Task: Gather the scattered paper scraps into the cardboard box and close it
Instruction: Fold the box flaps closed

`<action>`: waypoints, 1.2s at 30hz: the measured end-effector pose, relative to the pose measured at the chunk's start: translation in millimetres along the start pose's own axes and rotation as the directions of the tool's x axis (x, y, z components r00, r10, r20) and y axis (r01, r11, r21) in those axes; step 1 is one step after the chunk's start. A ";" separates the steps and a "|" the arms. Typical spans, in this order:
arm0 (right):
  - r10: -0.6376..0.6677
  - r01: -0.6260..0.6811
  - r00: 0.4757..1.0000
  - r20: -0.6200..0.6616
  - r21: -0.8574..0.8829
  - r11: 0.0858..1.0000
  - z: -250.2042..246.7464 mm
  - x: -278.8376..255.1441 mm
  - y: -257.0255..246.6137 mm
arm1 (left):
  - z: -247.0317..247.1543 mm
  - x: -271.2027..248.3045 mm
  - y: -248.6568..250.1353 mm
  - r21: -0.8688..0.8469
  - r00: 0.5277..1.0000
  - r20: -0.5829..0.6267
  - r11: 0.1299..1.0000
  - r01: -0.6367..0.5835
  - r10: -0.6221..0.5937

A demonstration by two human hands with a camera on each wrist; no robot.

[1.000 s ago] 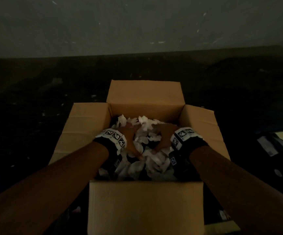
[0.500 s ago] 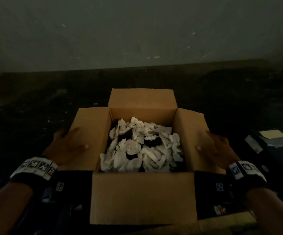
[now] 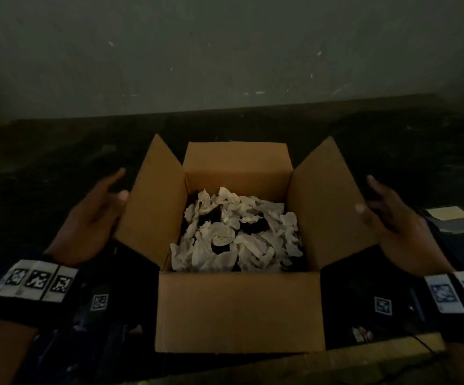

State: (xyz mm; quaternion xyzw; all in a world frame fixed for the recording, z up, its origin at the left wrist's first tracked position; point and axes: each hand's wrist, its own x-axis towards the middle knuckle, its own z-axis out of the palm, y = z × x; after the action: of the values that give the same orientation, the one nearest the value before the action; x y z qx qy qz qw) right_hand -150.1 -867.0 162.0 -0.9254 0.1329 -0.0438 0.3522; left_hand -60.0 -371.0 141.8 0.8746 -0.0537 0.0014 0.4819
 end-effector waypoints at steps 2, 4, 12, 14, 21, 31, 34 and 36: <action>-0.080 0.072 0.996 0.047 0.155 0.985 10.6 -5.0 -26.2 | 21.0 -4.1 11.4 -0.172 0.995 0.082 0.984 -0.038 0.053; -0.203 0.154 0.969 0.137 0.305 0.940 33.5 -4.3 -30.4 | 46.3 -12.1 10.8 -0.227 0.966 0.237 0.973 -0.045 0.100; -0.318 0.611 0.757 0.571 -0.448 0.652 95.4 6.2 49.8 | 72.6 -44.5 -84.7 0.251 0.756 0.564 0.803 -0.540 0.332; -0.333 0.626 0.765 0.551 -0.517 0.583 94.8 -0.6 61.8 | 71.6 -50.4 -89.7 0.323 0.750 0.584 0.758 -0.567 0.312; -0.316 0.648 0.728 0.609 -0.461 0.605 88.0 3.5 75.1 | 57.0 -40.9 -88.1 0.247 0.662 0.660 0.729 -0.638 0.355; -0.060 0.053 0.977 0.205 0.038 0.998 115.5 7.4 52.9 | 75.4 -21.6 -54.1 0.030 0.977 0.178 0.993 0.111 -0.114; 0.041 -0.042 0.980 0.197 0.004 0.999 123.7 16.6 56.0 | 89.7 -19.3 -48.9 0.247 0.999 0.034 0.969 -0.018 0.009; 0.077 -0.079 0.972 0.222 0.000 0.997 125.6 21.8 59.5 | 103.4 -17.5 -48.5 0.451 0.968 0.155 0.858 -0.247 0.197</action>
State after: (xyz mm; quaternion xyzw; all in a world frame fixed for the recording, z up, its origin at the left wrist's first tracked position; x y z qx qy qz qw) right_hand -120.0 -835.3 28.3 -0.9170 0.1286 0.0729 0.3704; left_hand -78.0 -430.9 44.6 0.9515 -0.1770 0.0247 0.2504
